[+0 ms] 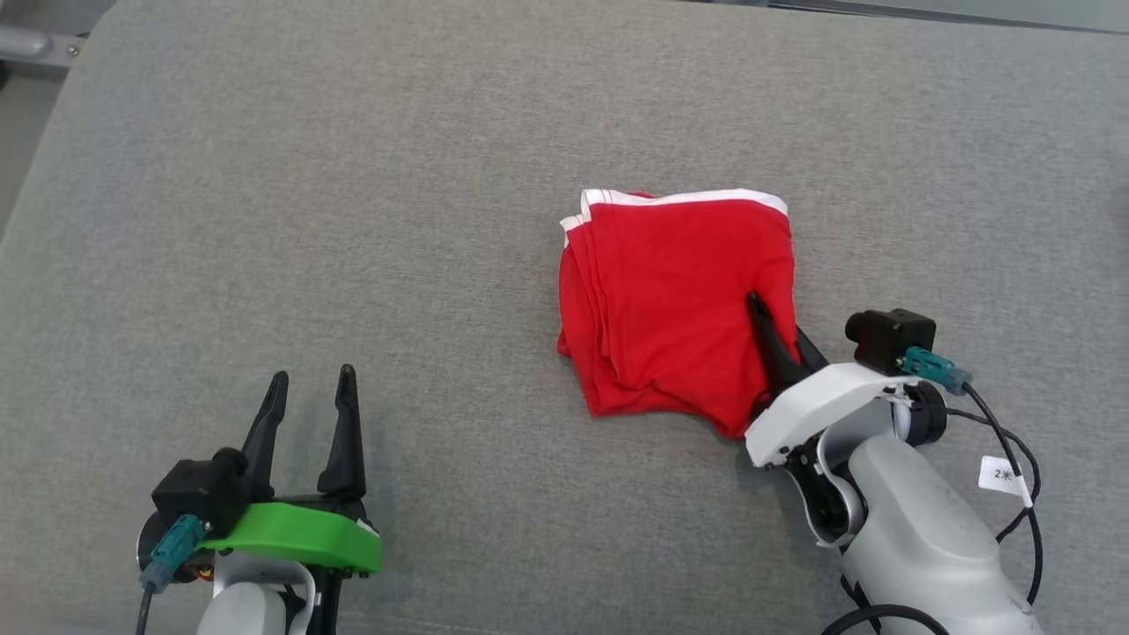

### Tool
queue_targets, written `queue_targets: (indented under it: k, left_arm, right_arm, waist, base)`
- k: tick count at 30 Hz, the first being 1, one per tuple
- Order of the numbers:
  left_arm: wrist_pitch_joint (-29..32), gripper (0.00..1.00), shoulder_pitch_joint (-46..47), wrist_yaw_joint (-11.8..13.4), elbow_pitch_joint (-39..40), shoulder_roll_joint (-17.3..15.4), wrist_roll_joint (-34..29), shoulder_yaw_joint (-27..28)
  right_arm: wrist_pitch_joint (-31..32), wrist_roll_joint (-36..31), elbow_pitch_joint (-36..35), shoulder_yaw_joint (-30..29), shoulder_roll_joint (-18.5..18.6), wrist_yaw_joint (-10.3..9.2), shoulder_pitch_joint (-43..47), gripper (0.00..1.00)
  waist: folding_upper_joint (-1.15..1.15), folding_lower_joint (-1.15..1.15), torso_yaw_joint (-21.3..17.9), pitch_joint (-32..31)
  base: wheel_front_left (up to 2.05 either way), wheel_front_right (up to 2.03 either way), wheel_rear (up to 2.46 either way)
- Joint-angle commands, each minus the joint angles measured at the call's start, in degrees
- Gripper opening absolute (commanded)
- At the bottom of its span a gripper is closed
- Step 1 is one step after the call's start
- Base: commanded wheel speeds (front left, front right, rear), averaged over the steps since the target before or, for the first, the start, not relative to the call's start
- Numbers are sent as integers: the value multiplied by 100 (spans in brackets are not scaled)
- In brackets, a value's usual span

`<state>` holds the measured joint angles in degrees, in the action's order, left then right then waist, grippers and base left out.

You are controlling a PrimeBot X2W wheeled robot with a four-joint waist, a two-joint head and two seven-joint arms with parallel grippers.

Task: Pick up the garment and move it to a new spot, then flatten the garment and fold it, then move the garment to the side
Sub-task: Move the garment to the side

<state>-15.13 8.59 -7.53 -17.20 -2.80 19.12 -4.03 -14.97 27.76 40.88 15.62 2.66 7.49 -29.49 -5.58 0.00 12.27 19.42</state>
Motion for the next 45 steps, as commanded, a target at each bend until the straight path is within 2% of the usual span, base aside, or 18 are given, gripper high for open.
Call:
queue_targets:
  k: [1,8,9,10,14,15,18,23,27,31,38,45]
  left_arm:
    - [3,100,-11,13,-8,-21,-50,13]
    - [3,100,-69,12,-21,-23,-156,105]
    - [3,100,-73,12,-23,-22,-195,127]
    - [3,100,-88,11,-30,-22,-232,131]
    - [3,100,-88,11,-54,-21,-289,130]
    - [3,100,-88,11,-54,-21,-289,130]
    - [3,100,-42,11,-70,-21,-339,106]
    - [3,100,37,11,-72,-22,-388,49]
    - [3,100,113,11,-101,-23,-431,-18]
    - [3,100,200,11,-109,-31,-482,-91]
    - [3,100,326,11,-133,-114,-496,-105]
    - [4,100,494,10,-107,-184,-539,-155]
  right_arm:
    - [-12,15,-45,-62,32,-2,140,0]
    - [-12,-9,-247,-158,27,-2,432,0]
    - [-12,-8,-297,-137,28,-2,501,0]
    - [-12,29,-341,-111,29,-2,582,0]
    - [-12,93,-374,15,28,-2,671,0]
    - [-12,93,-374,15,28,-2,671,0]
    - [-12,159,-388,139,27,-2,751,0]
    - [-12,222,-370,326,25,-2,793,0]
    - [-12,229,-348,448,24,-2,723,0]
    - [-12,74,-280,563,38,-2,519,0]
    - [-12,-233,-319,853,235,-2,-18,0]
    - [-12,-458,-225,769,760,-2,-1122,0]
  waist:
    - [0,0,-329,-172]
    - [0,0,-1260,-356]
    - [0,0,-1585,-389]
    - [0,0,-2074,-425]
    - [0,0,-2715,-454]
    - [0,0,-2715,-454]
    - [0,0,-3256,-448]
    - [0,0,-3703,-394]
    - [0,0,-3856,-292]
    - [0,0,-3808,-130]
    - [0,0,-3522,149]
    - [0,0,-3065,513]
  base:
    - [0,0,0]
    - [0,0,0]
    - [0,0,0]
    - [0,0,0]
    - [0,0,0]
    - [0,0,0]
    - [0,0,0]
    - [0,0,0]
    - [0,0,0]
    - [0,0,0]
    - [0,0,0]
    - [0,0,0]
